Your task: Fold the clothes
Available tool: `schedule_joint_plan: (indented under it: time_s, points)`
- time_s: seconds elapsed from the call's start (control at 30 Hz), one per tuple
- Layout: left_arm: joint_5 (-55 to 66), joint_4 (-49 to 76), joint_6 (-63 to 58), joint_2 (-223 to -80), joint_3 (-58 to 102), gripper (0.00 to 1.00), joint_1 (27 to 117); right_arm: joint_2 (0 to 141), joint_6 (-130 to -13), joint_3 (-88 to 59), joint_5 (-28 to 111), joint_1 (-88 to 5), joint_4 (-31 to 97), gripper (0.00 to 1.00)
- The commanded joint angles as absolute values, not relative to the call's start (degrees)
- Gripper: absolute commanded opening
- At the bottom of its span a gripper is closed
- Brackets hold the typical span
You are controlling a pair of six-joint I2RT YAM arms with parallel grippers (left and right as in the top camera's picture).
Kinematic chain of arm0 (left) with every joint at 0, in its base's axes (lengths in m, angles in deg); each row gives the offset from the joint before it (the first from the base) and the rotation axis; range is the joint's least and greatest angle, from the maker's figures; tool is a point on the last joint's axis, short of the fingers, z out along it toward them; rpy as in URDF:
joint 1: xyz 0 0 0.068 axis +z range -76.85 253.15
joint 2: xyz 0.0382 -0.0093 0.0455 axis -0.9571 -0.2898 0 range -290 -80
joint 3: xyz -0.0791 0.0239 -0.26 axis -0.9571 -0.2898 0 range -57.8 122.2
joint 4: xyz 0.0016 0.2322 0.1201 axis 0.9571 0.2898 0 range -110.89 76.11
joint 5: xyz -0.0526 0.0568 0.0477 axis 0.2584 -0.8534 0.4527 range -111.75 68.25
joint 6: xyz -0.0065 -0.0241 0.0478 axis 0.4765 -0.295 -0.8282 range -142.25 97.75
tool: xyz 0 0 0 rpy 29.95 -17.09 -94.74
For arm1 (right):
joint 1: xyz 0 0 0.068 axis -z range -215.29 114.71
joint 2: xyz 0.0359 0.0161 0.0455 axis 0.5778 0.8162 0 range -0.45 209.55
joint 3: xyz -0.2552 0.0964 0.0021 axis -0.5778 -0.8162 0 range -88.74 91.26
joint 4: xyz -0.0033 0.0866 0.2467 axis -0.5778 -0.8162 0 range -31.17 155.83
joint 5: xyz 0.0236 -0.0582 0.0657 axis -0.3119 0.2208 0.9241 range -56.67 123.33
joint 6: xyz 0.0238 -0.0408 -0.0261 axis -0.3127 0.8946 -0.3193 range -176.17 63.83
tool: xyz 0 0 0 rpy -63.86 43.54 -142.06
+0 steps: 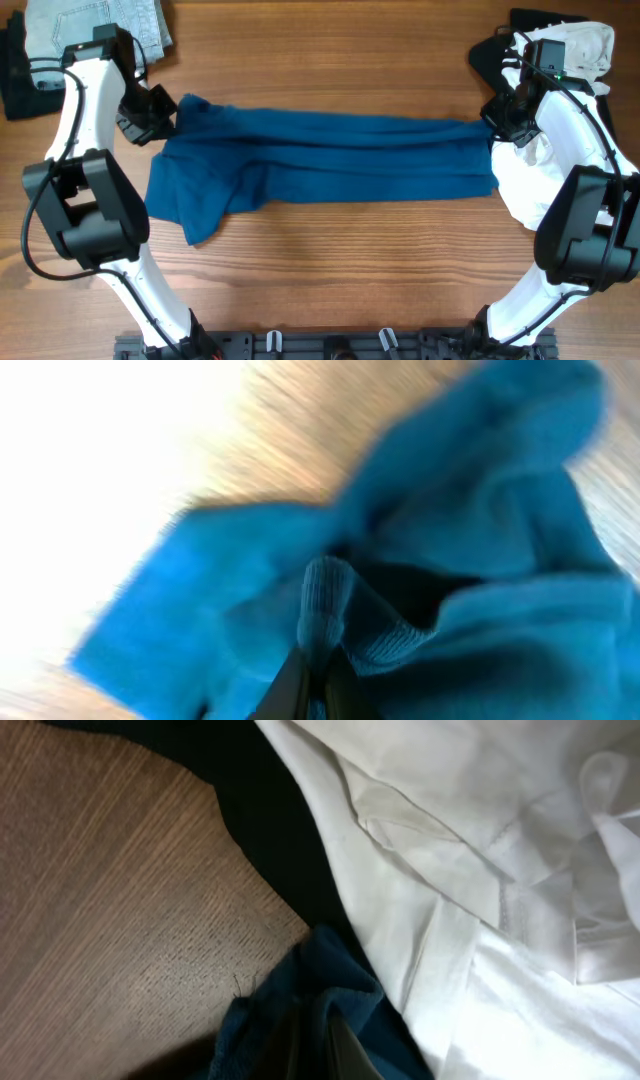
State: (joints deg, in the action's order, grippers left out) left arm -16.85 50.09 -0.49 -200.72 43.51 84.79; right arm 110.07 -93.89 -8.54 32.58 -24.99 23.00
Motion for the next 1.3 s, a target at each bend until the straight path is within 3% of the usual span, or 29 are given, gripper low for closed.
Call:
schedule_joint_plan:
  time_s: [0.0,0.13,0.17,0.2,0.3,0.33,0.37,0.4,0.43,0.47,0.5,0.73,0.8,0.83,0.9,0.93,1.0,1.07,1.27]
  points:
    - [-24.8,51.2,0.5,-199.1,43.9,0.04,86.6,108.8,-93.7,-7.2,29.6,-24.7,23.0,0.04]
    - [-27.6,52.3,0.8,-199.1,43.9,0.04,88.0,108.8,-93.7,-7.2,28.8,-24.7,23.2,0.04]
    - [-27.6,52.7,0.7,-199.1,43.9,0.08,88.1,108.8,-93.6,-7.2,28.8,-24.7,23.0,0.14]
    - [-27.6,53.0,0.7,-199.1,43.9,0.21,88.1,108.8,-93.5,-7.2,28.8,-24.7,22.8,0.32]
    - [-27.6,54.2,0.7,-199.1,43.9,0.22,88.0,108.8,-92.6,-7.2,29.6,-24.7,22.4,0.36]
    - [-27.6,54.7,0.7,-199.1,43.9,0.22,88.0,108.8,-92.5,-7.2,29.9,-24.7,22.3,0.29]
    - [-27.5,55.1,0.7,-199.1,43.9,0.23,88.0,108.8,-92.3,-7.2,30.4,-24.7,22.3,0.29]
    - [-27.3,55.5,0.8,-199.1,43.9,0.28,88.0,108.8,-92.1,-7.2,31.2,-24.7,22.2,0.36]
    - [-27.2,55.9,0.7,-199.1,43.9,0.29,88.0,108.8,-91.5,-7.2,31.9,-24.7,22.3,0.52]
    - [-27.2,56.1,0.8,-199.1,43.9,0.29,88.0,108.8,-90.2,-7.2,33.0,-24.7,22.3,0.83]
    - [-27.2,56.6,0.8,-199.1,43.9,0.30,88.0,108.8,-89.4,-7.0,33.4,-24.7,21.9,0.98]
    - [-25.5,60.2,2.3,-195.8,43.9,0.30,88.0,108.6,-86.3,1.4,35.9,-24.7,12.1,0.99]
    - [-23.3,60.1,2.2,-193.9,43.9,0.24,87.6,108.5,-82.4,3.0,39.5,-24.9,9.8,1.00]
    - [-23.1,60.1,2.2,-192.7,43.9,0.12,87.0,108.5,-81.4,3.3,41.5,-25.2,8.5,0.99]
    - [-23.1,59.8,2.2,-190.5,43.9,0.08,85.3,108.5,-79.9,3.2,43.1,-26.0,6.5,0.96]
    - [-23.1,59.4,2.2,-189.4,43.9,0.08,84.0,108.5,-78.5,3.2,43.2,-26.5,5.9,0.87]
    - [-23.1,58.0,2.0,-188.2,43.9,0.04,81.2,108.5,-73.9,3.2,43.9,-28.0,5.4,0.42]
    - [-21.2,56.9,2.0,-188.3,43.9,0.04,77.8,108.7,-72.8,3.2,44.7,-29.9,5.6,0.06]
    - [-19.0,48.6,2.7,-193.4,41.1,0.04,68.7,110.6,-74.4,0.4,46.2,-37.2,11.0,0.04]
